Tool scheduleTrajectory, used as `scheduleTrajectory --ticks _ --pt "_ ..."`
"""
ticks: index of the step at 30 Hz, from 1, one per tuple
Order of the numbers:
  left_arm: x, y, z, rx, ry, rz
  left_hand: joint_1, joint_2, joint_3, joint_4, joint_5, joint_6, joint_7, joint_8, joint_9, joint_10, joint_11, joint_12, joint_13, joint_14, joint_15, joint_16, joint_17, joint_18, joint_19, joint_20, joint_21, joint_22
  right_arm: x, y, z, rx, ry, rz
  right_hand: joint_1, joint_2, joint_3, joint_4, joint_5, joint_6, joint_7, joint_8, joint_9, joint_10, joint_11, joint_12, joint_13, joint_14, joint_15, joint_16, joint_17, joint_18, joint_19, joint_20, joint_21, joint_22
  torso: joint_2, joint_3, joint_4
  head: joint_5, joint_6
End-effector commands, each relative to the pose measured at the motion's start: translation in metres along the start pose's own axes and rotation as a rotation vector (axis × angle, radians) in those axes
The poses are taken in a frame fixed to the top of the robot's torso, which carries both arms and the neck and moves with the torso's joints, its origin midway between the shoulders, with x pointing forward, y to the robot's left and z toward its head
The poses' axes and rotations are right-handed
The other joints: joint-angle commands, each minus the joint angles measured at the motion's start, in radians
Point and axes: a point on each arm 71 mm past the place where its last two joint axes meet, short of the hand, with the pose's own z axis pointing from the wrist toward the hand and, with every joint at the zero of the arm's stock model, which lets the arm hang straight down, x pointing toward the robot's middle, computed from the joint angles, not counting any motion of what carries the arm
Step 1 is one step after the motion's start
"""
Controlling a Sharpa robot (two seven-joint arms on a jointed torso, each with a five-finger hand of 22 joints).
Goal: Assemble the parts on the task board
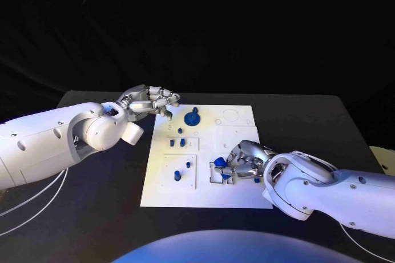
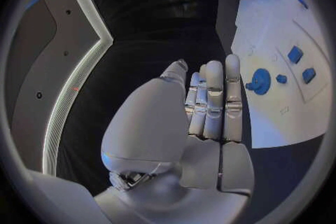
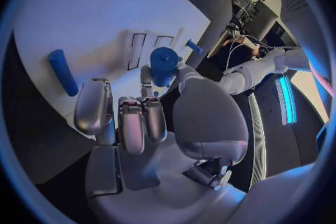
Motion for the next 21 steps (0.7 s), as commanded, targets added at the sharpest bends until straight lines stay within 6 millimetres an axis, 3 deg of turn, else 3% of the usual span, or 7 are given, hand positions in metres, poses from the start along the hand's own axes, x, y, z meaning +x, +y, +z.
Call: scheduleTrajectory --ticks 1,18,21 --pt "0.003 -0.0011 0.0006 0.007 0.02 -0.01 -0.009 0.002 0.006 0.002 -0.007 0.002 0.002 0.005 -0.001 0.004 0.0 -0.007 -0.001 -0.002 -0.001 -0.005 -0.001 0.009 0.007 -0.001 -0.004 -0.001 0.0048 -0.0008 0.0018 0.014 0.052 -0.028 -0.011 -0.002 -0.007 -0.002 -0.006 0.017 -0.007 -0.003 -0.001 0.068 -0.007 -0.005 0.196 0.103 -0.008 0.007 0.259 -0.013 0.003 -0.003 -0.005 0.065 0.0 0.0014 0.0002 -0.001 -0.004" --pt "0.0031 -0.0011 0.0002 0.005 0.023 -0.011 -0.013 0.002 0.007 0.001 -0.007 0.002 0.002 0.006 -0.001 0.004 0.0 -0.007 -0.002 -0.002 -0.001 -0.006 -0.001 0.009 0.008 -0.001 -0.005 -0.001 0.0079 0.0026 0.0096 0.005 0.052 -0.064 -0.021 -0.003 -0.009 -0.003 -0.01 0.017 -0.008 -0.004 0.0 0.067 -0.007 -0.007 0.194 0.103 -0.008 0.007 0.257 -0.011 0.002 -0.003 -0.011 0.063 0.0 0.0015 -0.0007 -0.004 -0.003" --pt "0.0031 -0.0011 0.0001 0.005 0.023 -0.011 -0.013 0.002 0.007 0.001 -0.007 0.002 0.002 0.006 -0.001 0.004 0.0 -0.007 -0.002 -0.002 -0.001 -0.006 -0.001 0.009 0.008 -0.001 -0.005 -0.001 0.0076 0.0021 0.0113 0.005 0.042 -0.069 -0.037 -0.012 -0.022 -0.002 -0.018 0.015 -0.007 -0.006 0.002 0.065 -0.007 -0.011 0.19 0.102 -0.008 0.006 0.254 -0.011 0.0 -0.003 -0.017 0.062 0.0 0.0011 -0.0002 -0.005 -0.003"
